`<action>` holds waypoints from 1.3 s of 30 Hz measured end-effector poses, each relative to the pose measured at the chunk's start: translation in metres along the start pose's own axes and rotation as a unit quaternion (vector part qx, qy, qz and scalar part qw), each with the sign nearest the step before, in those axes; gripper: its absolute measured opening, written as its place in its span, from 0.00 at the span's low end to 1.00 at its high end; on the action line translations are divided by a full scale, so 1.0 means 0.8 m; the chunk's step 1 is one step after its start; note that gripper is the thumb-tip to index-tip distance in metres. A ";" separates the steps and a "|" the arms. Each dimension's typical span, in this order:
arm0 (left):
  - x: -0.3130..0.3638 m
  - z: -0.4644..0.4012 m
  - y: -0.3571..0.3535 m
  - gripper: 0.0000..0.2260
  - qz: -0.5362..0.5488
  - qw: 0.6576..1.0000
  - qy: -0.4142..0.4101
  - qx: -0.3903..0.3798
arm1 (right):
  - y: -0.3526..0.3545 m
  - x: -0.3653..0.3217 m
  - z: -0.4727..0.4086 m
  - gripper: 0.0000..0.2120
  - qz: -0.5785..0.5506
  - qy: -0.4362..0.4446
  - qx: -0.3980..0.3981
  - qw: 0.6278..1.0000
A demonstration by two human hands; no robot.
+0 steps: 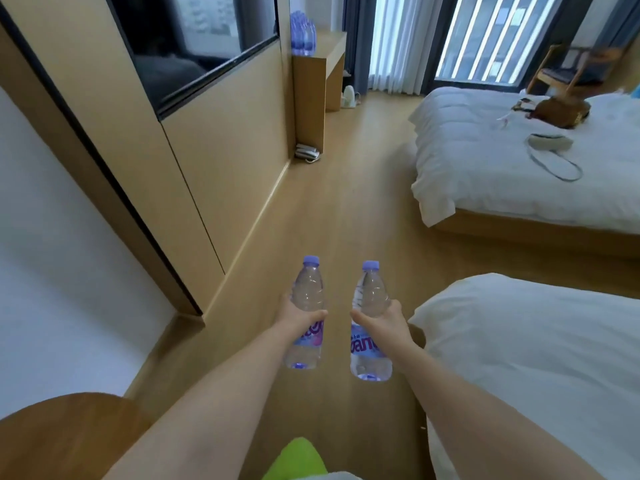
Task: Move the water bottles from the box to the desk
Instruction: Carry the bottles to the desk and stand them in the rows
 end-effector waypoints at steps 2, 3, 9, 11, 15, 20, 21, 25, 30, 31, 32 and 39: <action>0.038 -0.050 -0.004 0.37 -0.007 1.000 0.010 0.003 | -0.004 -0.011 -0.064 0.31 0.010 -0.009 -0.009 1.000; 0.056 -0.076 -0.006 0.37 -0.014 1.000 0.016 0.001 | -0.006 -0.015 -0.097 0.31 0.017 -0.013 -0.009 1.000; 0.202 -0.244 -0.015 0.36 -0.038 0.999 0.009 0.000 | -0.019 -0.054 -0.303 0.29 0.017 -0.024 0.021 0.999; 0.256 -0.291 -0.018 0.35 -0.048 0.999 0.007 -0.006 | -0.020 -0.071 -0.364 0.29 0.009 -0.025 0.037 0.999; 0.363 -0.366 -0.031 0.35 -0.068 0.997 -0.005 -0.026 | -0.015 -0.112 -0.473 0.29 -0.016 -0.032 0.059 0.998; 0.463 -0.459 -0.064 0.35 -0.083 0.996 -0.008 -0.043 | 0.002 -0.143 -0.606 0.30 -0.033 -0.045 0.075 0.996; 0.480 -0.479 -0.071 0.35 -0.081 0.996 -0.005 -0.048 | 0.005 -0.145 -0.633 0.30 -0.042 -0.050 0.073 0.995; 0.546 -0.566 -0.109 0.33 -0.053 0.996 0.004 -0.066 | 0.023 -0.152 -0.758 0.33 -0.070 -0.049 0.061 0.995; 0.649 -0.668 -0.161 0.34 -0.013 0.995 0.018 -0.096 | 0.046 -0.185 -0.923 0.33 -0.080 -0.045 0.029 0.995; 0.672 -0.686 -0.169 0.34 -0.012 0.995 0.015 -0.098 | 0.050 -0.196 -0.955 0.32 -0.083 -0.039 0.021 0.996; 0.697 -0.704 -0.175 0.34 -0.009 0.995 0.010 -0.096 | 0.055 -0.208 -0.987 0.32 -0.081 -0.029 0.011 0.996; 0.839 -0.834 -0.197 0.31 0.001 0.997 0.017 -0.077 | 0.076 -0.262 -1.180 0.31 -0.073 -0.019 -0.011 0.997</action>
Point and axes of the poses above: each hand's wrist, its own z-axis away from the middle knuckle, its own y-axis out of the back of the hand, x = y × z, the point moved 8 cm from there along -z, towards the middle knuckle, and after that the axes turned 13 degrees about y, right-handed, at the moved point
